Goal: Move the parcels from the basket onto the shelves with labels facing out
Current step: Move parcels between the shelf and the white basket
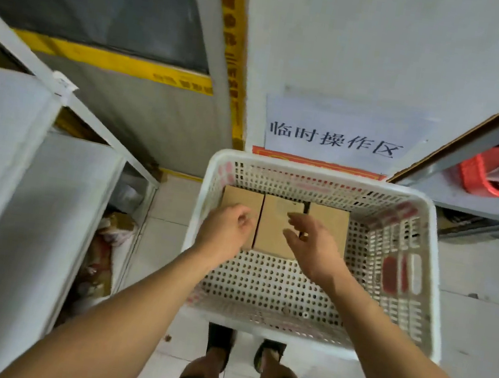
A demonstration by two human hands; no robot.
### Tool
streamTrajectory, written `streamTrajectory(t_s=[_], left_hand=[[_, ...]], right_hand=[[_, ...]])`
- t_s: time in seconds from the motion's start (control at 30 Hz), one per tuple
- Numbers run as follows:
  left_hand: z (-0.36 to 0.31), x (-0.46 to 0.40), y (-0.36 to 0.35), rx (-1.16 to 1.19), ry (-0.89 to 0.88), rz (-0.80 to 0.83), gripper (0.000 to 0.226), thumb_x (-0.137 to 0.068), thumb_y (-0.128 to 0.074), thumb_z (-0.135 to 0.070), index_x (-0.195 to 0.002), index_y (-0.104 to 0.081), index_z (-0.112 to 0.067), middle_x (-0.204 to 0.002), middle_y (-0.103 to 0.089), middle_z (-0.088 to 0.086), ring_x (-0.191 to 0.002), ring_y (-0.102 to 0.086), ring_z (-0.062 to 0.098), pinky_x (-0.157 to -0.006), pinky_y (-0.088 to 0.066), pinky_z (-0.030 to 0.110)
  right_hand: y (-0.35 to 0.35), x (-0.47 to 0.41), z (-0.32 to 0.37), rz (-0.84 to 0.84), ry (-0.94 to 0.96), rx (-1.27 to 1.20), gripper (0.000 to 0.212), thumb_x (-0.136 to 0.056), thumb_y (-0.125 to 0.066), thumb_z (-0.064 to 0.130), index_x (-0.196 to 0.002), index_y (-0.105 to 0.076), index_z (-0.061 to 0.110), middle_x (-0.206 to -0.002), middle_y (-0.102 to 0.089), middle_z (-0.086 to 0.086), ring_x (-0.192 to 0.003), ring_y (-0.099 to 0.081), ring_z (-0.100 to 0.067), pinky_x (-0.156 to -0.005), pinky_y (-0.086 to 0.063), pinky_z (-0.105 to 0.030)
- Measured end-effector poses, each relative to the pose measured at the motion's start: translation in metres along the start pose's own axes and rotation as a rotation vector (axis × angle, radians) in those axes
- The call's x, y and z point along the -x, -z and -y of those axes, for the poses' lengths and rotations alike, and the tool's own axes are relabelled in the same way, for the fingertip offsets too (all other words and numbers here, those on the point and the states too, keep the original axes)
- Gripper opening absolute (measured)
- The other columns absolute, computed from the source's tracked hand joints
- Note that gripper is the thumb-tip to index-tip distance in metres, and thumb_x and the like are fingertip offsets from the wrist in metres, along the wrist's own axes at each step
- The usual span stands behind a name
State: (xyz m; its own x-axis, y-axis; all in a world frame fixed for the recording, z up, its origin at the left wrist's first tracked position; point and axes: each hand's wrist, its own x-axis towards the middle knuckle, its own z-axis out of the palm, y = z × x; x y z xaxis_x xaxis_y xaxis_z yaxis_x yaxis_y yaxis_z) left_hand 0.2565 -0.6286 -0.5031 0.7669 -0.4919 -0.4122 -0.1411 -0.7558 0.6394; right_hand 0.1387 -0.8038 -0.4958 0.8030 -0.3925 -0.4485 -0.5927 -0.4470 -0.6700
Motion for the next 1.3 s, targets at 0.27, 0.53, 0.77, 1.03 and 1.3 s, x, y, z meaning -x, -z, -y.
streamTrajectory(t_s=[0.27, 0.53, 0.77, 1.03, 1.3], left_hand=[[0.02, 0.114, 0.16, -0.068, 0.064, -0.379, 0.03, -0.102, -0.061, -0.038, -0.124, -0.071, -0.02, -0.119, -0.074, 0.002, -0.109, -0.068, 0.022, -0.093, -0.056, 0.041], [0.054, 0.266, 0.249, -0.004, 0.333, -0.766, 0.037, -0.103, -0.061, -0.037, -0.134, -0.068, -0.019, -0.135, -0.069, 0.004, -0.118, -0.066, 0.024, -0.099, -0.049, 0.032], [0.085, 0.415, 0.284, 0.012, 0.532, -1.108, 0.042, -0.102, -0.063, -0.044, -0.137, -0.067, -0.022, -0.133, -0.069, 0.002, -0.114, -0.067, 0.023, -0.093, -0.054, 0.032], [0.131, 0.565, 0.311, -0.018, 0.706, -1.426, 0.045, -0.102, -0.062, -0.047, -0.14, -0.065, -0.024, -0.139, -0.066, 0.001, -0.12, -0.064, 0.021, -0.096, -0.055, 0.035], [0.204, 0.646, 0.354, 0.082, 0.802, -1.668, 0.065, -0.101, -0.06, -0.052, -0.152, -0.045, -0.015, -0.154, -0.049, 0.009, -0.135, -0.051, 0.026, -0.108, -0.043, 0.035]], right_hand=[[-0.006, 0.043, 0.178, 0.137, 0.358, 0.185, 0.036, -0.103, -0.065, 0.035, -0.138, -0.066, 0.026, -0.133, -0.07, 0.006, -0.121, -0.066, -0.013, -0.103, -0.051, -0.029], [-0.051, 0.096, 0.331, 0.33, 0.713, 0.273, 0.034, -0.103, -0.066, 0.031, -0.136, -0.067, 0.025, -0.127, -0.072, 0.005, -0.112, -0.067, -0.01, -0.087, -0.039, -0.011], [-0.131, 0.18, 0.429, 0.558, 1.031, 0.26, 0.036, -0.102, -0.066, 0.036, -0.137, -0.064, 0.031, -0.124, -0.069, 0.015, -0.112, -0.065, -0.004, -0.1, -0.055, -0.032], [-0.235, 0.31, 0.515, 0.714, 1.302, 0.233, 0.038, -0.099, -0.071, 0.027, -0.136, -0.067, 0.024, -0.125, -0.072, 0.006, -0.111, -0.067, -0.008, -0.104, -0.053, -0.031], [-0.341, 0.391, 0.599, 0.734, 1.31, 0.139, 0.062, -0.1, -0.066, 0.045, -0.154, -0.049, 0.019, -0.154, -0.054, -0.002, -0.139, -0.053, -0.019, -0.116, -0.044, -0.04]])
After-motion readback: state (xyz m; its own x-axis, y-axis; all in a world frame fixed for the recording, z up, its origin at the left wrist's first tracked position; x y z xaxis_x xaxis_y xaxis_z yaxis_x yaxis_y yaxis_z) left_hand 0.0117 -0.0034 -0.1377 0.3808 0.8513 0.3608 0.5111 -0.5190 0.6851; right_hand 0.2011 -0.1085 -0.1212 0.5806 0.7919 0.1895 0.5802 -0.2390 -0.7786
